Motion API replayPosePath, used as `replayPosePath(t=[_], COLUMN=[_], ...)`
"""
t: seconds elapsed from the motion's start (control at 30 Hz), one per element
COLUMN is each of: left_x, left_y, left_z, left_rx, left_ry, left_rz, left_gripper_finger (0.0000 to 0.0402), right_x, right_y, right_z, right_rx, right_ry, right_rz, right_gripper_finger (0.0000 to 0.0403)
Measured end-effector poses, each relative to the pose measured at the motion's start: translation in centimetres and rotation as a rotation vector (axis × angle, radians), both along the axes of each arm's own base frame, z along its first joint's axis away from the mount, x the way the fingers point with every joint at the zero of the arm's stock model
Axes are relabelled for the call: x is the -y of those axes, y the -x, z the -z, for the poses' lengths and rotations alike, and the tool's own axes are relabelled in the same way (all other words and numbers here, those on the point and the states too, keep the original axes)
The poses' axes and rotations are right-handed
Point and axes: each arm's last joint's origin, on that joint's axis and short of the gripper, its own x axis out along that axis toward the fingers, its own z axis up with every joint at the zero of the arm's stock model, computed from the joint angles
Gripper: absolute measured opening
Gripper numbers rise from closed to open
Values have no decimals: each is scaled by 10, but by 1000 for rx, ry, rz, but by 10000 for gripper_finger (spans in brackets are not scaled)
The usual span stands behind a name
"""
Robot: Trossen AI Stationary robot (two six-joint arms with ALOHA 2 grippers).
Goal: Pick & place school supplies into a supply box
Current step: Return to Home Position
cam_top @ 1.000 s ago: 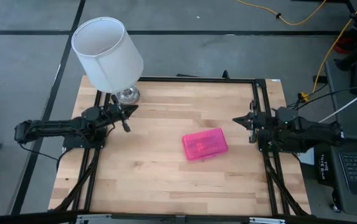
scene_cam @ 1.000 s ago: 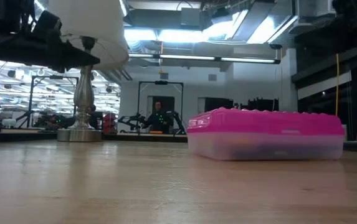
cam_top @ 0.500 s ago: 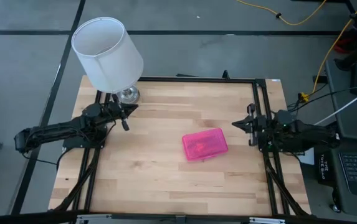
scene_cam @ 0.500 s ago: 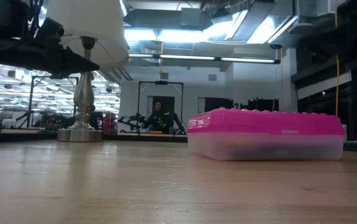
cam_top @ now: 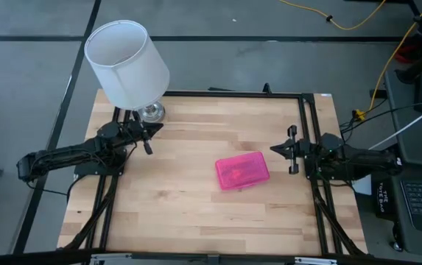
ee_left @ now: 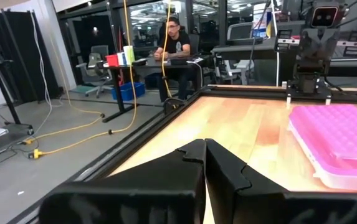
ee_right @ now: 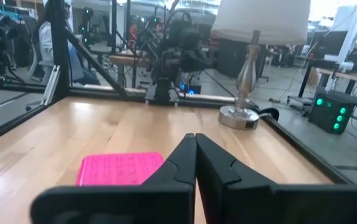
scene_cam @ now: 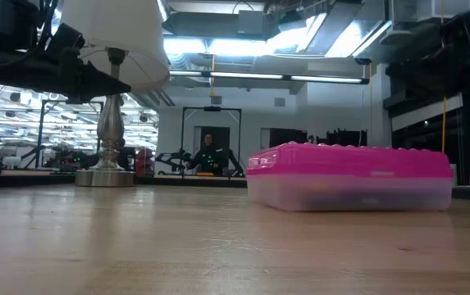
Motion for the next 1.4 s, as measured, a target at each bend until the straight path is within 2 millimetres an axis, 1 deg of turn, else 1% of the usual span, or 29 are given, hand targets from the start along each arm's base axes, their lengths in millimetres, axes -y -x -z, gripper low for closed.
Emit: replayPosePath(t=[0.1, 0.23, 0.47, 1.4], left_x=[0, 0, 0, 0], left_y=[0, 0, 0, 0], left_z=[0, 0, 0, 0], left_rx=[0, 0, -1, -1], left_ry=[0, 0, -1, -1], left_rz=[1, 1, 0, 0], left_gripper_finger=[3, 3, 3, 3], right_x=[0, 0, 0, 0], right_y=[0, 0, 0, 0], right_z=[2, 2, 2, 2], right_rx=[-25, -20, -17, -16], right_ry=[-22, -131, -213, -213], right_rz=[-1, -5, -8, -9], right_gripper_finger=[10, 10, 10, 10])
